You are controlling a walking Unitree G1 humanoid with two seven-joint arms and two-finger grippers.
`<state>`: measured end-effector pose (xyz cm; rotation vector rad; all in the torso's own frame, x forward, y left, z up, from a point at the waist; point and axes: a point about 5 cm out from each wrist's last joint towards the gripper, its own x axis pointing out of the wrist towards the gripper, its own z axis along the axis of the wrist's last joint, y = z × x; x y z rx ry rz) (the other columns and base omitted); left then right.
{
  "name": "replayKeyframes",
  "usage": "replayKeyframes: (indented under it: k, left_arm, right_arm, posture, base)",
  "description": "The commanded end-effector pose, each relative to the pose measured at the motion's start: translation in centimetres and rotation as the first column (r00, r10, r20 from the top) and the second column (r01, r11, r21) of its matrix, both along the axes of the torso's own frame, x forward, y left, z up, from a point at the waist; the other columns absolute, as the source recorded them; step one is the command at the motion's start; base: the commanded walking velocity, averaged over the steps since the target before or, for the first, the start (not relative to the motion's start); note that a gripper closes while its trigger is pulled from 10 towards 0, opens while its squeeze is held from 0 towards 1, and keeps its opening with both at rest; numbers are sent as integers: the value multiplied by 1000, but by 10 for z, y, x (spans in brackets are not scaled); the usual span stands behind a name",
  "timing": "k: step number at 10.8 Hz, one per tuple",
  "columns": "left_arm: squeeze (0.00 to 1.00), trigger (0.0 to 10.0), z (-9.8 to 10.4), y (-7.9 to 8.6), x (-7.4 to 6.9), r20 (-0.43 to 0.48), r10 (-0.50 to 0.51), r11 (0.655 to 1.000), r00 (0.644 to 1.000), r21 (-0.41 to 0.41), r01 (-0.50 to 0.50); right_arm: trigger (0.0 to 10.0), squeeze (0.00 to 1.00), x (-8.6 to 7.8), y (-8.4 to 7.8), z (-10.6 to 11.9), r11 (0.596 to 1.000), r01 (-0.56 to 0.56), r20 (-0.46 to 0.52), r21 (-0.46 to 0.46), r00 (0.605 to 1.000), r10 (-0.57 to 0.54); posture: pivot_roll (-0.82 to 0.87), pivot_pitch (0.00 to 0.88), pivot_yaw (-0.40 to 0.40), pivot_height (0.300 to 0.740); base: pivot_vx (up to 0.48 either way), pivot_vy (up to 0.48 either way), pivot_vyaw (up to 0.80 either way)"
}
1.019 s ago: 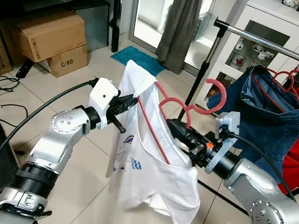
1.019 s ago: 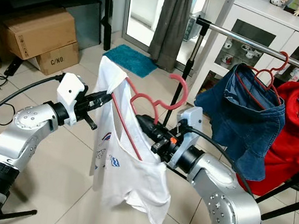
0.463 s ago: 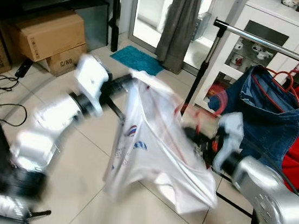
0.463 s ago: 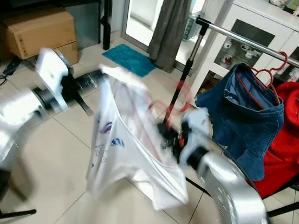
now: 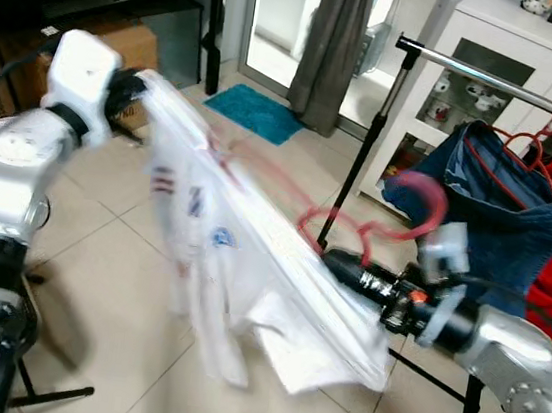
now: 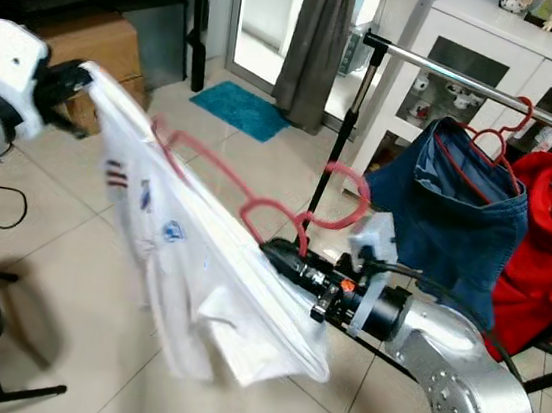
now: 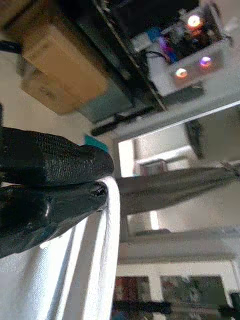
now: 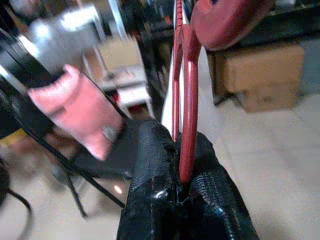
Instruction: Hang hanger
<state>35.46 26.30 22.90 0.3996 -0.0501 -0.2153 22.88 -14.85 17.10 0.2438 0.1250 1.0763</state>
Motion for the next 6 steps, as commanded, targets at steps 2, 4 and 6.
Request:
replayKeyframes:
  k: [2, 4, 6]
  left_arm:
    - [0, 0, -16, 3, 3, -43, 32, 998, 999, -45, -34]
    - [0, 0, -35, -43, -3, -96, -213, 971, 972, -135, 200]
    - [0, 0, -42, -89, -18, -111, -438, 890, 892, -191, 414]
  right_arm:
    - [0, 0, -8, 4, 3, 996, -27, -27, 85, 999, 29]
    - [0, 0, 5, 16, 3, 983, 115, -31, 146, 993, -112]
    - [0, 0, 30, 12, 8, 887, 374, -69, 272, 927, -370]
  posture:
    - [-105, 0, -85, 740]
    - [-106, 0, -85, 740]
    - [-99, 0, -90, 740]
  base:
    - [0, 0, 0]
    - [0, 0, 0]
    - [0, 0, 0]
